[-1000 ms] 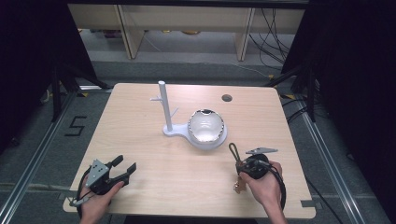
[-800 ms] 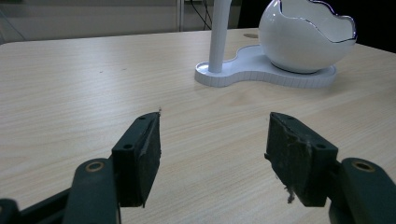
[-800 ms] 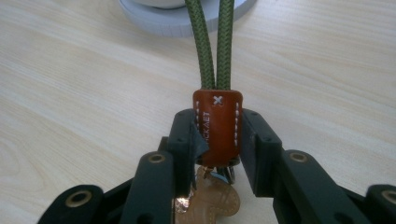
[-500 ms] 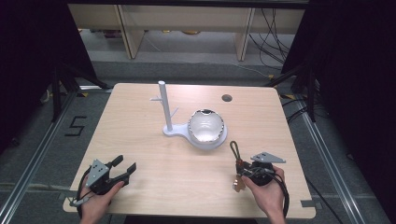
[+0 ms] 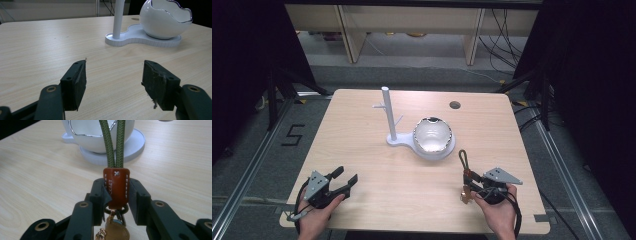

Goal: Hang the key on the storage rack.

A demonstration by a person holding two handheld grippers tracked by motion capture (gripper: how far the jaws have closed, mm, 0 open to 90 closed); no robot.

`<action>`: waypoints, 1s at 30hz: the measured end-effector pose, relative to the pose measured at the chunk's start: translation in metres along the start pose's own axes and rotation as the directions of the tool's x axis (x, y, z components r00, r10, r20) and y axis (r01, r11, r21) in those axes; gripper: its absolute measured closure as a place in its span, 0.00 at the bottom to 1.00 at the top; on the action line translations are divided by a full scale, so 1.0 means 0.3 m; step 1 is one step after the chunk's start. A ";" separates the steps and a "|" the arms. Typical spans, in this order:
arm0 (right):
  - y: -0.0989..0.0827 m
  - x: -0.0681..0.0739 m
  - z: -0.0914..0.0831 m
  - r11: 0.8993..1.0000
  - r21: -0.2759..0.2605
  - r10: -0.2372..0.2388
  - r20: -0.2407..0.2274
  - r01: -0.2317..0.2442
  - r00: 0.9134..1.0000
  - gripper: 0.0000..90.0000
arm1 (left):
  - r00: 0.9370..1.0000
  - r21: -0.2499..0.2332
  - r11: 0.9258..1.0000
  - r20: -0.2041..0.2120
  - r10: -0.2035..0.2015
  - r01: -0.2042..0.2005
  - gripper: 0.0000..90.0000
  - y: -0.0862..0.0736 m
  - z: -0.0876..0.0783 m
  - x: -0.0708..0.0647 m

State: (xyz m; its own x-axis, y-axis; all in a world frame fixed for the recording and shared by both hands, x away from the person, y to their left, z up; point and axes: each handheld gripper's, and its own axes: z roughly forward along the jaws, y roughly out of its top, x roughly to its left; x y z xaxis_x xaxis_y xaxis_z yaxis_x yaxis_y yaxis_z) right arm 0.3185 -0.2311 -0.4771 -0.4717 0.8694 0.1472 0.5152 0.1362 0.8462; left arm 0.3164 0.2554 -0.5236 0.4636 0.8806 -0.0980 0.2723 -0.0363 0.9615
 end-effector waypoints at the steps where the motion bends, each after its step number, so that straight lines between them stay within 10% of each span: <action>1: -0.003 -0.002 0.001 1.000 -0.009 -0.006 0.004 0.006 1.000 0.76 | 1.000 -0.001 1.000 0.000 -0.001 0.001 0.39 0.000 0.000 0.000; 9: -0.009 0.001 -0.009 0.996 -0.093 -0.012 -0.039 0.008 0.999 0.76 | 1.000 -0.001 1.000 -0.003 -0.005 0.005 0.39 0.000 -0.001 0.000; 10: -0.008 0.018 -0.017 0.995 -0.085 0.045 -0.038 -0.049 0.998 0.76 | 1.000 -0.002 1.000 -0.003 -0.004 0.004 0.39 0.000 0.000 0.000; 22: 0.004 0.019 -0.021 0.989 -0.144 -0.019 -0.050 0.012 0.999 0.76 | 1.000 0.000 1.000 -0.002 -0.005 0.005 0.40 0.000 -0.002 0.004; 30: 0.018 0.041 -0.028 0.982 -0.182 -0.053 -0.061 0.041 0.997 0.76 | 0.997 -0.027 0.997 0.007 -0.078 0.078 0.38 0.002 -0.002 0.014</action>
State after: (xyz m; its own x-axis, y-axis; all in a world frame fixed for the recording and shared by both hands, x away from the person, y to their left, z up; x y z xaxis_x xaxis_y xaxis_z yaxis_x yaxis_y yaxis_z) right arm 0.3096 -0.2236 -0.4664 -0.5411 0.8304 0.1332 0.3565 0.0830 0.9306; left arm 0.3181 0.2594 -0.5235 0.4471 0.8773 -0.1742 0.2843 0.0453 0.9577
